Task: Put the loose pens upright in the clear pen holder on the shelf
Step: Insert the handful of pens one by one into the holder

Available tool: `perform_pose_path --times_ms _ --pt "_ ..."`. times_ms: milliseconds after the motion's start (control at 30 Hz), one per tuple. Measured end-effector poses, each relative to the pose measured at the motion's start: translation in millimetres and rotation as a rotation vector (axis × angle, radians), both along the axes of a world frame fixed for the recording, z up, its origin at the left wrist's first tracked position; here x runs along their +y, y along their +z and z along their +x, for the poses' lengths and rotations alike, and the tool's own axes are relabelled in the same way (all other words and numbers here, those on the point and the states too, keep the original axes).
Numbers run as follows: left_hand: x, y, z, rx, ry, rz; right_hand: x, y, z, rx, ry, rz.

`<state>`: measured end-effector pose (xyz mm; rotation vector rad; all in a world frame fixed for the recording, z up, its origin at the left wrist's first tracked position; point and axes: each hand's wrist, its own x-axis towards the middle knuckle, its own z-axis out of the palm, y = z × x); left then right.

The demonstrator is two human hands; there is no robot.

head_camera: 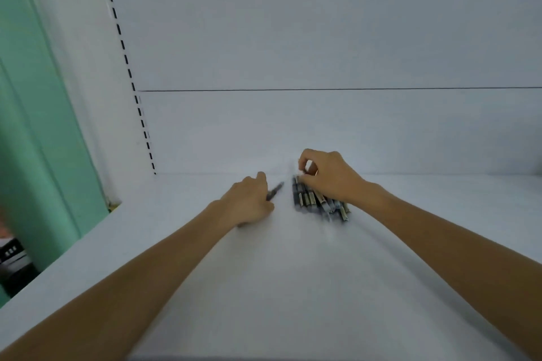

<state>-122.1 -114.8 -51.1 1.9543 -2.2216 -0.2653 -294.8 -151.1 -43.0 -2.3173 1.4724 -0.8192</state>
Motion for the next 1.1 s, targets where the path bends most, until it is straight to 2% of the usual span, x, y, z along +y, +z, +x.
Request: perform_pose_path --times_ms 67,133,267,367,533,733,900,1100 --pt "4 -3 2 -0.098 0.057 -0.030 6 1 3 -0.084 -0.024 -0.015" --pt "8 -9 6 -0.115 0.089 -0.090 12 1 7 -0.119 -0.052 -0.024" --pt "11 -5 19 0.169 0.102 -0.065 27 0 6 -0.182 -0.089 -0.087" --pt "19 2 17 0.359 0.022 -0.104 40 3 -2 -0.264 -0.115 -0.127" --pt "44 13 -15 0.530 -0.145 -0.153 61 17 -38 -0.460 -0.200 -0.138" --pt "70 15 -95 0.673 -0.367 -0.214 110 26 -109 -0.412 -0.247 -0.257" --pt "90 15 -191 0.702 -0.576 -0.216 163 26 -202 -0.316 -0.394 -0.282" --pt "117 3 -325 0.666 -0.669 -0.055 229 37 -332 -0.412 -0.563 -0.266"
